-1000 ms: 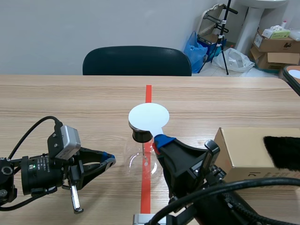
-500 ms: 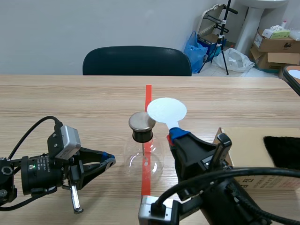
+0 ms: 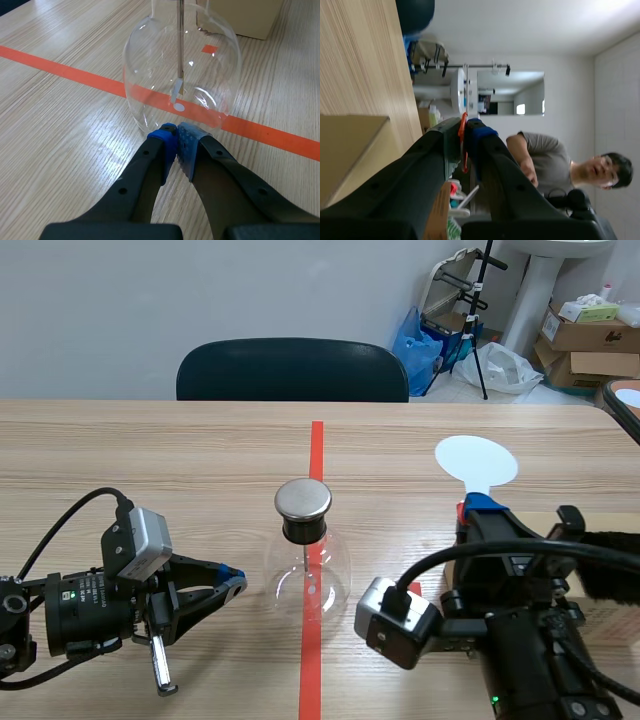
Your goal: Do the electroscope experiment
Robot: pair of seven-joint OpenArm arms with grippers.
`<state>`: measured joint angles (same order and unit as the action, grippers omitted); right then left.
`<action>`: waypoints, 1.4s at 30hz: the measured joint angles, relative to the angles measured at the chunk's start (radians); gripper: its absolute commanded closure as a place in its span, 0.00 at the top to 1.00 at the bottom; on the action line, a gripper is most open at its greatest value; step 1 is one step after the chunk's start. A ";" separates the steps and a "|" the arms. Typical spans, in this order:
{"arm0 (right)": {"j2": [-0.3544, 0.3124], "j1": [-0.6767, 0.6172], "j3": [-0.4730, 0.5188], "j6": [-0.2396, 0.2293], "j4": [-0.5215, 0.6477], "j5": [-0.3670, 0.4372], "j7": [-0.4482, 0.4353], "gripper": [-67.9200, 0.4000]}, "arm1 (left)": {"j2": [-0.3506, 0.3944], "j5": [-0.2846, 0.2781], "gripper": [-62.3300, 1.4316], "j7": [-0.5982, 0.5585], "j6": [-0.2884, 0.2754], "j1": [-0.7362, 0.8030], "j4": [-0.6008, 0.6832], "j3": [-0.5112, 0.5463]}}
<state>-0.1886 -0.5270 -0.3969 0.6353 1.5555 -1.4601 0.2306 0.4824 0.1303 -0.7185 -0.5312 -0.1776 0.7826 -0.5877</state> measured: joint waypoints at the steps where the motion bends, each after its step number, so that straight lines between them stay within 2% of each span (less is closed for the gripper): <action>1: 0.000 0.000 0.000 0.000 0.000 0.000 0.025 0.03 | 0.000 0.000 0.07 0.000 0.000 0.000 0.000 0.000; 7: 0.000 0.000 0.000 0.000 0.000 0.000 0.116 0.03 | 0.000 0.000 0.07 0.000 0.000 0.000 0.000 0.000; 19: 0.000 0.000 0.000 0.000 0.000 0.000 0.103 0.03 | 0.000 0.000 0.07 0.000 0.000 0.000 0.000 0.000; 22: 0.000 0.000 0.000 0.000 0.000 0.000 0.052 0.03 | 0.000 0.000 0.07 0.000 0.000 0.000 0.000 0.000; 35: 0.000 0.000 0.000 0.000 0.000 0.000 -0.291 0.03 | 0.000 0.000 0.07 0.000 0.000 0.000 0.000 0.000; 42: 0.000 0.000 0.000 0.000 0.000 0.000 -0.438 0.03 | 0.000 0.000 0.07 0.000 0.000 0.000 0.000 0.000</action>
<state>-0.1886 -0.5270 -0.3969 0.6353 1.5555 -1.4601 -0.2073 0.4824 0.1303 -0.7185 -0.5312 -0.1776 0.7826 -0.5877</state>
